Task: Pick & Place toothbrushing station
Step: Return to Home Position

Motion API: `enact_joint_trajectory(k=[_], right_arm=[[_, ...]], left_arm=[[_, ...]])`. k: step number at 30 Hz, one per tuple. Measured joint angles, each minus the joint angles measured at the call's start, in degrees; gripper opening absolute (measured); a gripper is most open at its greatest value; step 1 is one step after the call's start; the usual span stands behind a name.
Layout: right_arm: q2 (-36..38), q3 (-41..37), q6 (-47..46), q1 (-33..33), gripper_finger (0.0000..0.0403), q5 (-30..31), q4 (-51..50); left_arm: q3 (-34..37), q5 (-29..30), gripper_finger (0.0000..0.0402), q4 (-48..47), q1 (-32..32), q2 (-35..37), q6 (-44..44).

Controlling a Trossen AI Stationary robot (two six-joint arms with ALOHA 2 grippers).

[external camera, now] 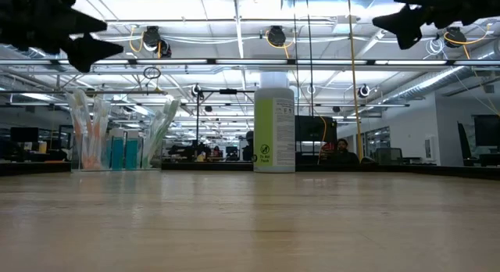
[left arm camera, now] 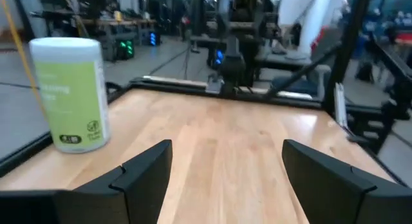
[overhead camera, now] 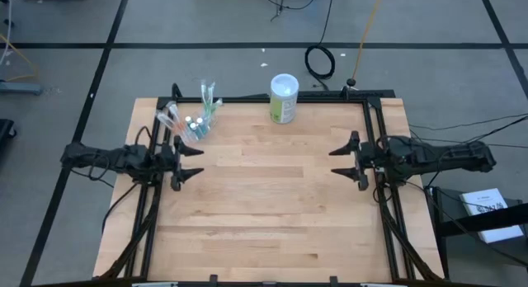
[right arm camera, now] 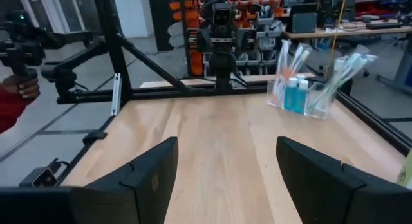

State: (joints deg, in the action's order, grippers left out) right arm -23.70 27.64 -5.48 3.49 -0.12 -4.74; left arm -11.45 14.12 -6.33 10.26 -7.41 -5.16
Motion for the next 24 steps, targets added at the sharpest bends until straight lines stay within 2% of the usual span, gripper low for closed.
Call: enact_joint_trajectory(k=[4,8,18,24], right_arm=[[3.16,-2.38,-0.47,0.02,0.0254,0.02,0.18],[7.10,-4.24,-2.89,0.02,0.0254,0.02,0.20],[17.12,-9.04,-2.41,0.02,0.0254,0.19,0.25],[20.45,-16.08,-0.97,0.02,0.0254,0.19,9.80]], left_arm=[[4.20,0.87,0.0299,5.04,0.00,3.76,0.84],[6.38,-0.07,0.0299,5.19,0.04,7.31,3.13],[7.66,0.36,0.0299,6.32,0.04,7.11,3.56],[10.61,0.36,0.0299,12.09,0.04,7.10,4.68]])
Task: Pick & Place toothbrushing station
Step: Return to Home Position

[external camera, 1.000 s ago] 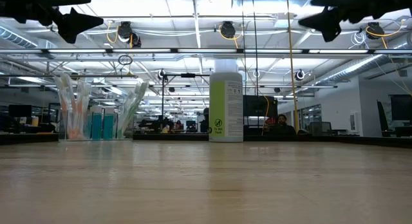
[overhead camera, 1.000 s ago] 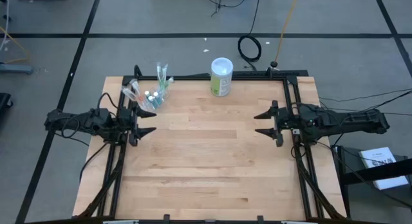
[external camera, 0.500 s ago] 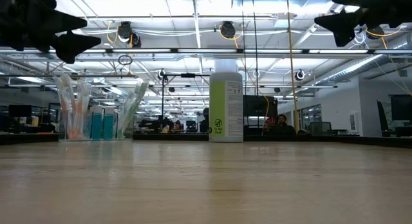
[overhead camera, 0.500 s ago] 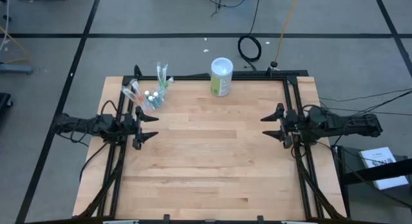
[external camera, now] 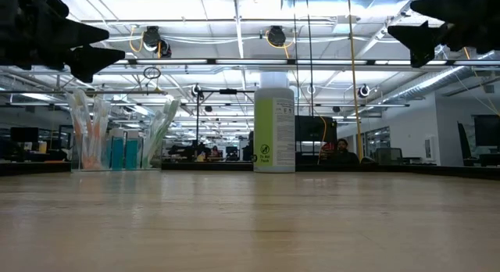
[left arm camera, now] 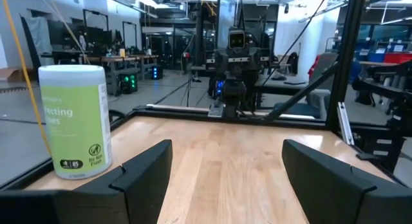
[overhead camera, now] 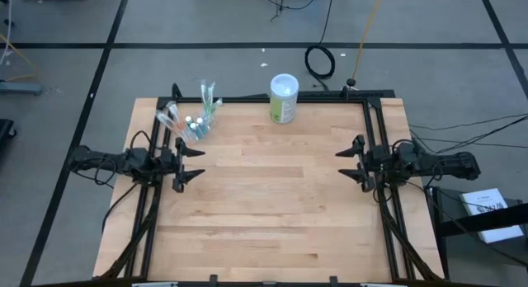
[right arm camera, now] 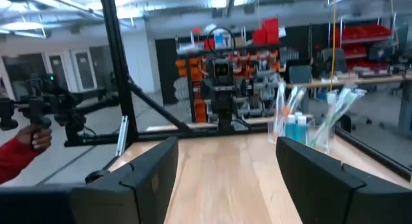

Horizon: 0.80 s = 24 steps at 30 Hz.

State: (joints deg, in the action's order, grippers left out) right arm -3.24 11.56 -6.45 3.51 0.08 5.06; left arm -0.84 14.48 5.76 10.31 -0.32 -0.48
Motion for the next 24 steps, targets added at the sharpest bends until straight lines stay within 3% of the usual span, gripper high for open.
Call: enact_joint_trajectory(k=[13,24], right_arm=[[1.48,-6.74,0.47,-0.02,0.0254,0.07,3.23],[1.48,-7.45,1.08,-0.02,0.0254,0.07,3.49]], left_arm=[[0.00,0.07,0.0299,-1.20,0.00,0.00,-2.15],[-0.07,1.66,0.0299,-2.37,0.00,0.00,-2.66]])
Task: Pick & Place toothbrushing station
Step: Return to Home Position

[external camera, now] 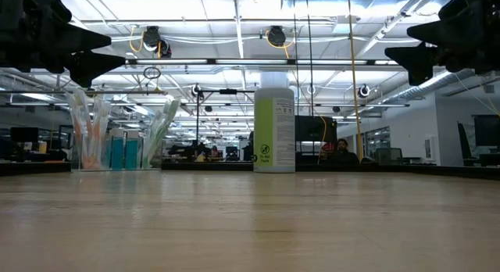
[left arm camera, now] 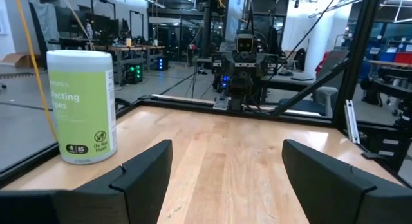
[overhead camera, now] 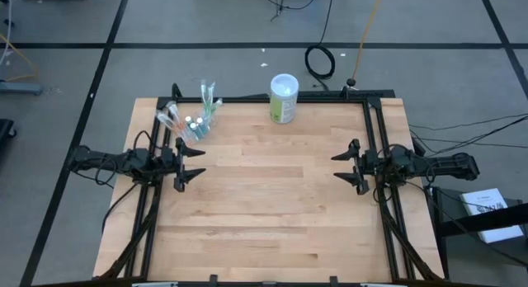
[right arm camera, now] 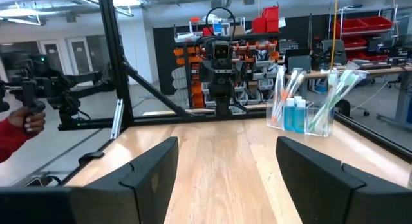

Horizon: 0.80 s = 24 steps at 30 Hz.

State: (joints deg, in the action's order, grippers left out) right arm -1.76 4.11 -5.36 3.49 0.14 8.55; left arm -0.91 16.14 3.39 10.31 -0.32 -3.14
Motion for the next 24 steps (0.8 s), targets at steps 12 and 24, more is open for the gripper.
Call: enact_joint_trajectory(k=[12,24], right_arm=[[0.00,-0.12,2.20,0.00,0.0254,-0.20,-3.58],[-0.46,-0.21,0.44,0.00,0.0254,-0.20,-4.95]], left_arm=[[-0.04,-1.63,0.0299,-0.26,0.00,-0.04,2.40],[-0.02,-0.91,0.0299,-0.26,0.00,-0.04,5.75]])
